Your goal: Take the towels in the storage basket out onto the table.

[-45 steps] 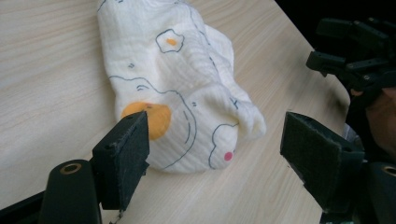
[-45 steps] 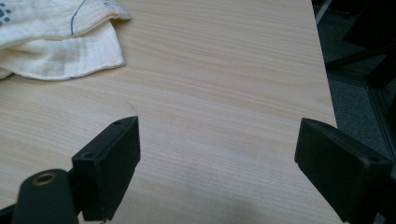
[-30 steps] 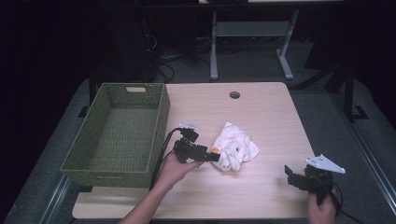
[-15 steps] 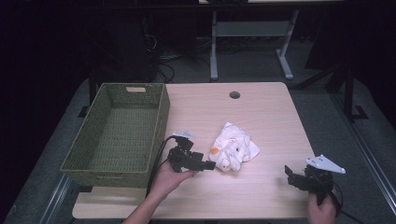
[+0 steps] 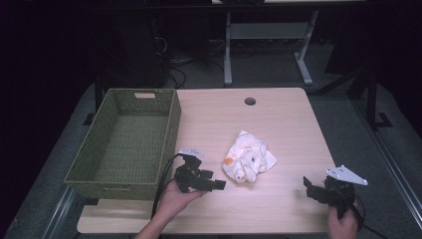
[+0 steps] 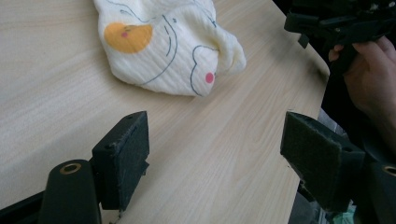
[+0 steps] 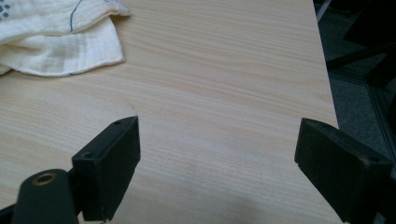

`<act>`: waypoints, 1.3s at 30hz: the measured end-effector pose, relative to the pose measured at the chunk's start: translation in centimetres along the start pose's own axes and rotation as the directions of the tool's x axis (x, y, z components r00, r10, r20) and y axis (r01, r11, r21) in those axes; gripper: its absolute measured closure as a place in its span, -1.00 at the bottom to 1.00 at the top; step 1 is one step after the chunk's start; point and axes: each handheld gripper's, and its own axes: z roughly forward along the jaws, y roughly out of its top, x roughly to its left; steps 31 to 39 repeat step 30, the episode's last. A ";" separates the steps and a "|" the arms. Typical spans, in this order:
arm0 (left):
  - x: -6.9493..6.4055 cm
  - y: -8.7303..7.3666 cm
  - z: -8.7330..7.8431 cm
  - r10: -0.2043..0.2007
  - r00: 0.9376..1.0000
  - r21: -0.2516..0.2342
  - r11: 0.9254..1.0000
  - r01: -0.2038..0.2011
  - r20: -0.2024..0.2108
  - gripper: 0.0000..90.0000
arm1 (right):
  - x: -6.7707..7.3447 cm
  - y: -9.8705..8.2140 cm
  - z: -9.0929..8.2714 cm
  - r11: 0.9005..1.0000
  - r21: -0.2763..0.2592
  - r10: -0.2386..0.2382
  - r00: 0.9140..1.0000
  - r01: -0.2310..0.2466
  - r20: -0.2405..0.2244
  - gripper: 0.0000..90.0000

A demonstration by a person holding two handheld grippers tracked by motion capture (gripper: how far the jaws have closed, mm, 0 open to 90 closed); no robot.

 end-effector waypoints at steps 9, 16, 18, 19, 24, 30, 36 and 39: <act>0.3 -1.5 -0.1 -0.001 1.000 0.008 1.000 0.001 0.000 -0.48 | 0.1 -0.1 0.0 1.000 -0.001 0.000 1.000 0.000 0.001 -0.69; 0.4 -2.4 -0.2 0.006 1.000 -0.014 1.000 -0.006 0.007 -0.48 | -0.1 -0.3 -0.1 1.000 -0.004 0.015 1.000 -0.015 -0.002 -0.69; 0.1 -2.5 0.0 0.019 1.000 -0.003 1.000 -0.019 0.004 -0.48 | -0.3 -0.3 -0.2 1.000 -0.008 0.020 1.000 -0.020 -0.002 -0.69; 0.1 -2.5 0.0 0.019 1.000 -0.003 1.000 -0.019 0.004 -0.48 | -0.3 -0.3 -0.2 1.000 -0.008 0.020 1.000 -0.020 -0.002 -0.69; -0.1 -2.9 0.3 0.041 0.999 0.016 0.999 -0.041 0.013 -0.48 | -0.1 -0.4 -0.3 1.000 -0.014 0.017 1.000 -0.017 -0.007 -0.69; 0.2 -3.0 0.2 0.025 0.999 0.009 1.000 -0.025 0.039 -0.48 | 0.4 -0.3 0.1 1.000 -0.002 -0.014 1.000 0.014 -0.013 -0.69; 0.2 -3.0 0.2 0.025 0.999 0.009 1.000 -0.025 0.039 -0.48 | 0.4 -0.3 0.1 1.000 -0.002 -0.014 1.000 0.014 -0.013 -0.69; 0.2 -3.0 0.2 0.025 0.999 0.009 1.000 -0.025 0.039 -0.48 | 0.4 -0.3 0.1 1.000 -0.002 -0.014 1.000 0.014 -0.013 -0.69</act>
